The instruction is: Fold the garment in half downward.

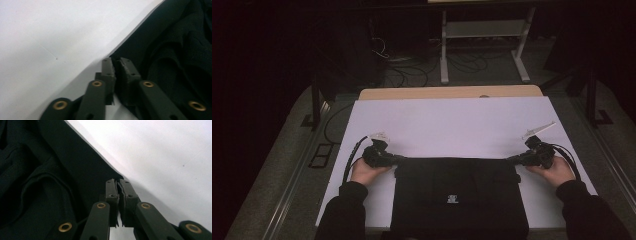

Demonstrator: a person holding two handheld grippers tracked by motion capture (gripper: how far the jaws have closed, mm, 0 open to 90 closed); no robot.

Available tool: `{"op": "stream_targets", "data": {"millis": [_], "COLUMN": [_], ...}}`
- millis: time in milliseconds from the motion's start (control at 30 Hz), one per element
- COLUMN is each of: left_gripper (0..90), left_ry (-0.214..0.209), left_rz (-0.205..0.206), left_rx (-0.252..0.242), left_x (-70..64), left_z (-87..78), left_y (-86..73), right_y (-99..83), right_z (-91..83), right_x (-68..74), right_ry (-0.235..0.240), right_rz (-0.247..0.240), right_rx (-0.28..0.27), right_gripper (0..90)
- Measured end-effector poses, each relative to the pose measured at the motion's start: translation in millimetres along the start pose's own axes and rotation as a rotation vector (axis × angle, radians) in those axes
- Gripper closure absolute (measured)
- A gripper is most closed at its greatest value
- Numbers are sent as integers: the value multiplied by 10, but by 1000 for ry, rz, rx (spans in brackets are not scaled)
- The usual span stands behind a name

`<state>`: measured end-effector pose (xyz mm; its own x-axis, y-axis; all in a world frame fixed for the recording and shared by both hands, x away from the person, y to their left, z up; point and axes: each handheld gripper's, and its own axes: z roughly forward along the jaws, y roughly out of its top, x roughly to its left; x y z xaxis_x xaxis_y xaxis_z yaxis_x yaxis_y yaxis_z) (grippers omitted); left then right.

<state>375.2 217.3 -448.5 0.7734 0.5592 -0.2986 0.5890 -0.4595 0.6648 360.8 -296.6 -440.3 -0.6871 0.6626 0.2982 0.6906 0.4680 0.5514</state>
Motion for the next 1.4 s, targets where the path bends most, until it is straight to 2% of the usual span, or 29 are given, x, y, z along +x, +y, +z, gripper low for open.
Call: {"op": "stream_targets", "data": {"millis": [100,233,400,467,533,800,1000,1133,1267,1400], "left_gripper": [854,863,866,867,867,869,869,869,869,868], "left_ry": [10,38,95,107,139,219,245,263,271,288], "left_rz": [9,25,47,43,44,93,68,72,76,67], "left_rx": [15,25,36,39,34,33,5,8,9,19], "left_x": [-15,-58,-121,-125,-137,-188,-131,-107,-87,-50], "left_z": [-8,-42,-72,-73,-84,-133,-188,-207,-252,-303], "left_y": [13,37,97,109,120,175,207,280,385,485], "right_y": [0,-2,16,19,26,63,119,195,354,439], "right_z": [-4,-17,-21,-18,-12,-35,-62,-73,-106,-123], "right_x": [-10,-5,21,25,34,59,67,63,60,31], "right_ry": [6,-12,-45,-51,-64,-105,-141,-162,-180,-186], "right_rz": [14,26,24,24,21,26,30,25,17,22], "right_rx": [2,-4,-6,-8,-7,-36,-73,-72,-82,-81], "right_gripper": [848,853,856,856,856,857,858,858,857,858]}}
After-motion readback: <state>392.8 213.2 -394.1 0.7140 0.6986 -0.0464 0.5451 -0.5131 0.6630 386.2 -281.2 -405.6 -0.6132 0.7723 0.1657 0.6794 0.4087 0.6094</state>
